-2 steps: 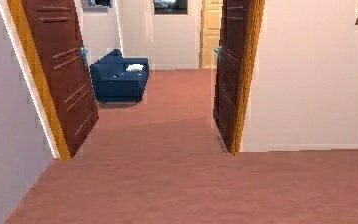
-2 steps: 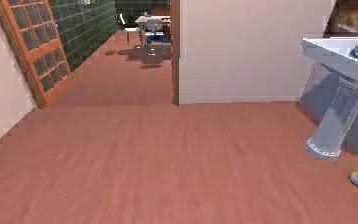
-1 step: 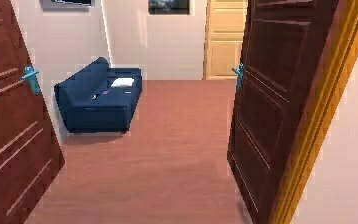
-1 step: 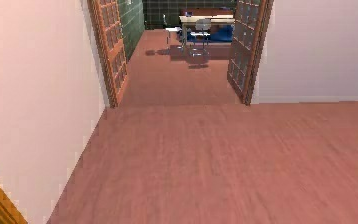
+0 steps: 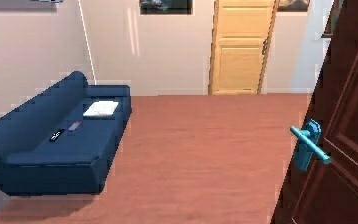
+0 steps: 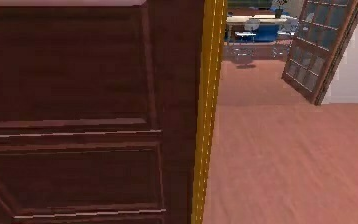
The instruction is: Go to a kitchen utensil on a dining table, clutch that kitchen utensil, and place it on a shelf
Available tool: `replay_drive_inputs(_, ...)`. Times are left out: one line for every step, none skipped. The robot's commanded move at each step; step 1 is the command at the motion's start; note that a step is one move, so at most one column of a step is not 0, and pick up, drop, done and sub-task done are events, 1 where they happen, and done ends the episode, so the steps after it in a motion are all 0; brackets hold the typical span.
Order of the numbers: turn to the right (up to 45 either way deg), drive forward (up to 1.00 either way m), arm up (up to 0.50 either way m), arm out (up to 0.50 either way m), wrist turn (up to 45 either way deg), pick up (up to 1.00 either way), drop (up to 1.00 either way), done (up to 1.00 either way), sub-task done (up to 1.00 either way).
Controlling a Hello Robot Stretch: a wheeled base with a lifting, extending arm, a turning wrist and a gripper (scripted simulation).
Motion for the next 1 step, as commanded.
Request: replay_drive_inputs(3.0,0.00,0.00,0.00,0.0,0.00,0.00,0.00,0.00)
